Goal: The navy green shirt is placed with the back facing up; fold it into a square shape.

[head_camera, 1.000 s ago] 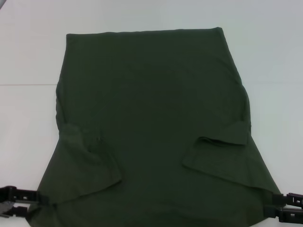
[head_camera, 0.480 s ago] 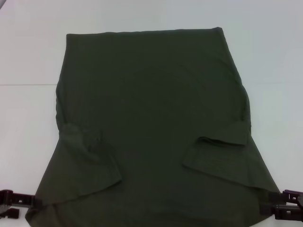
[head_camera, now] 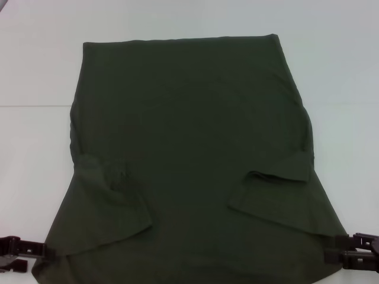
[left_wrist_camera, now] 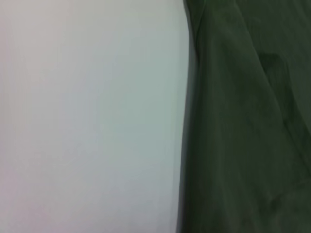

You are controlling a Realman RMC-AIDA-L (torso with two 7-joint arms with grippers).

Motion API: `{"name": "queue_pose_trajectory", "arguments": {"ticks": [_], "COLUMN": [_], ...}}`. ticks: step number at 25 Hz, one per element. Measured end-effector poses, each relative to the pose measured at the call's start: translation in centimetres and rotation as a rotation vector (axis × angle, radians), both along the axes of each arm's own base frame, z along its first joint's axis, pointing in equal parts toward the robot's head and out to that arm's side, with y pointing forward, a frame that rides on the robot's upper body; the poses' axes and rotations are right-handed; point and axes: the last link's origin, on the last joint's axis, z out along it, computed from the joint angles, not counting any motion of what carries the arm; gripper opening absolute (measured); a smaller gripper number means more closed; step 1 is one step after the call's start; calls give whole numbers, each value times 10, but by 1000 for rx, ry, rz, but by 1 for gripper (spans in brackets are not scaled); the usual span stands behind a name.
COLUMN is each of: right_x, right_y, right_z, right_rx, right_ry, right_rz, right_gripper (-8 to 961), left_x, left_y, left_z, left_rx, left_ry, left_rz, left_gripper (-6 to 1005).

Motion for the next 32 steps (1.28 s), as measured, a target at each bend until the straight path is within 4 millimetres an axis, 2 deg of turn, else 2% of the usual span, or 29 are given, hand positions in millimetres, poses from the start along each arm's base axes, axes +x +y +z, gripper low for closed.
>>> {"name": "queue_pose_trajectory", "arguments": {"ticks": [20,32], "right_x": [-3,-4], "right_y": [5,5], "right_z": [0,-1], "right_rx": [3,-5], "right_ry": [-2,-1], "right_rz": [10,5], "right_gripper": [934,931], "left_x": [2,10], "left_y": [1,6], "left_z": [-5,-17], "left_rx": [-24,-47], "left_ry": [0,-26], "left_rz": [5,-6], "left_gripper": [890,872]}}
